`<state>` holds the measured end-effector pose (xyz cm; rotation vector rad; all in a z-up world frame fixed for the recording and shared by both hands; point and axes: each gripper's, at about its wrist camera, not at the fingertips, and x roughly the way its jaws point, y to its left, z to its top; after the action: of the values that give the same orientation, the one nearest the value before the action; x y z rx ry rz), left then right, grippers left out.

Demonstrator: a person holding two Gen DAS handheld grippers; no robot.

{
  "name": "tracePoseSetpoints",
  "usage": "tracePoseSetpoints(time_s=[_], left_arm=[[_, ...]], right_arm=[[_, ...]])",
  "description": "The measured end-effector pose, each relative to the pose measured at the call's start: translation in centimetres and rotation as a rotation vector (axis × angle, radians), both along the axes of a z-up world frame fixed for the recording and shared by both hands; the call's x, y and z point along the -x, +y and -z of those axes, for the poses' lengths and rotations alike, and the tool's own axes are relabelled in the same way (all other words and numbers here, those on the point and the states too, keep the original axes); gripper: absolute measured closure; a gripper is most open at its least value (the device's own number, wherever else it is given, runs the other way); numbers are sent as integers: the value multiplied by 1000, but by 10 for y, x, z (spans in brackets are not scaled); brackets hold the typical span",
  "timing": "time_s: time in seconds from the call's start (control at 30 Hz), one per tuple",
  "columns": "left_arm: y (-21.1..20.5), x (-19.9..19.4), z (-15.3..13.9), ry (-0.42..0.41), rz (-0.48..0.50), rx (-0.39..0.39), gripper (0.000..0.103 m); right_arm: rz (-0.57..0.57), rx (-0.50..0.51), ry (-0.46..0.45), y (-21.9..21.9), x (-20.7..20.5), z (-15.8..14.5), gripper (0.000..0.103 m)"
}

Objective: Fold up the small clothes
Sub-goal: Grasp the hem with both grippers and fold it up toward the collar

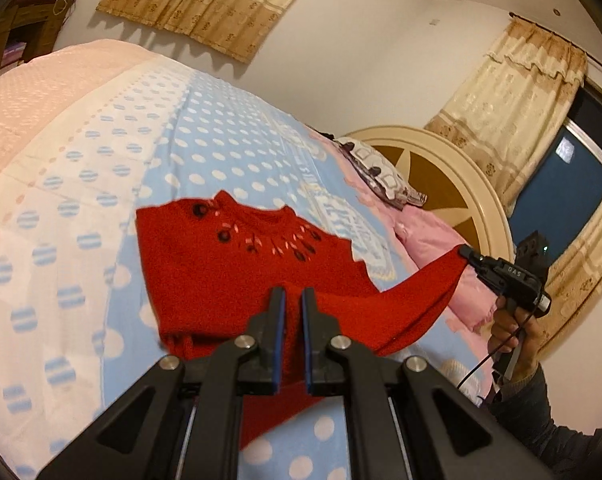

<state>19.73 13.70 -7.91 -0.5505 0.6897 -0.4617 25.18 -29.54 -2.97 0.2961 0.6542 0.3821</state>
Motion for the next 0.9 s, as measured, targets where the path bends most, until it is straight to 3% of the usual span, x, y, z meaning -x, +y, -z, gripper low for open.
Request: tracePoseSetpoints(time_s=[0.5, 0.9], left_arm=[[26, -82, 18, 59, -76, 15, 96], [39, -135, 62, 180, -125, 3, 97]], right_arm=[[67, 30, 61, 15, -101, 18, 95], [119, 137, 200, 39, -192, 88, 95]])
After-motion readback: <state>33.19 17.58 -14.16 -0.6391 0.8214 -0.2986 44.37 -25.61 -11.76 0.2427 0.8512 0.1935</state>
